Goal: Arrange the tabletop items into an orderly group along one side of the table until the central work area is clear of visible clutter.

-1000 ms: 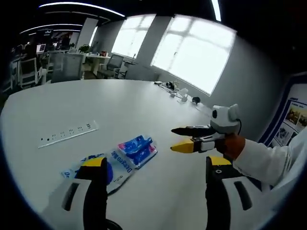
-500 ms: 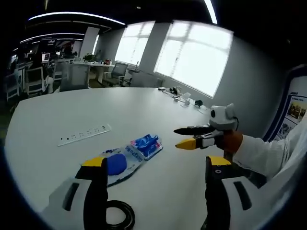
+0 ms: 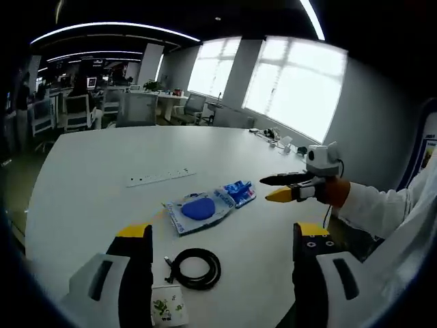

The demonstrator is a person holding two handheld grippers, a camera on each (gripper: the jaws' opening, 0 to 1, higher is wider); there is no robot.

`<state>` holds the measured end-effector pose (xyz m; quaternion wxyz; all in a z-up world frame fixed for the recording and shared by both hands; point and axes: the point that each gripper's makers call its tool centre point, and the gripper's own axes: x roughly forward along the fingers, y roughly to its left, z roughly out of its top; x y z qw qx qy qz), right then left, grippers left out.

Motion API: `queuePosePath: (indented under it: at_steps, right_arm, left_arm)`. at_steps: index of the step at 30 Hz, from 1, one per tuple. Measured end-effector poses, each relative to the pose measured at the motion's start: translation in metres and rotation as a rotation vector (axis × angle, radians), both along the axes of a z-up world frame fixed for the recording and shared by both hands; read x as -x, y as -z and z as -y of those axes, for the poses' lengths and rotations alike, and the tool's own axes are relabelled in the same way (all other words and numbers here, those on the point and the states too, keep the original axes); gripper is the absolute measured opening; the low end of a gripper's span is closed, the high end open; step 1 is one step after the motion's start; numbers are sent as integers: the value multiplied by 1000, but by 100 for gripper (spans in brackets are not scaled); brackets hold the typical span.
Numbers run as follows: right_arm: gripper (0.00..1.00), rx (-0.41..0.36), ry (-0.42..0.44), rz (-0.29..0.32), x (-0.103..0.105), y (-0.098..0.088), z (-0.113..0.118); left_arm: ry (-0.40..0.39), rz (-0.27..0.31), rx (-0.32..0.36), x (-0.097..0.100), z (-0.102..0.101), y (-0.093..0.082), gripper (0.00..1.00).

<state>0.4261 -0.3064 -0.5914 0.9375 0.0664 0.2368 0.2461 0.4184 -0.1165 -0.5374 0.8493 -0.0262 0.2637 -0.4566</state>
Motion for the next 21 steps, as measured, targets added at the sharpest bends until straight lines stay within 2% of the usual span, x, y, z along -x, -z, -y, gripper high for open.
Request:
queuePosePath:
  at_steps: [5, 10, 15, 21]
  right_arm:
    - [63, -1, -43, 4, -2, -4, -27]
    - [63, 7, -96, 16, -3, -10, -51]
    - [63, 14, -142, 22, -5, -16, -68]
    - [63, 23, -180, 10, -10, -13, -85]
  left_arm:
    - [-33, 7, 6, 4, -29, -2, 85]
    - [-52, 3, 6, 10, -48, 0, 85]
    - [-78, 1, 18, 14, -67, 1, 85]
    - [-111, -11, 27, 14, -88, 5, 86]
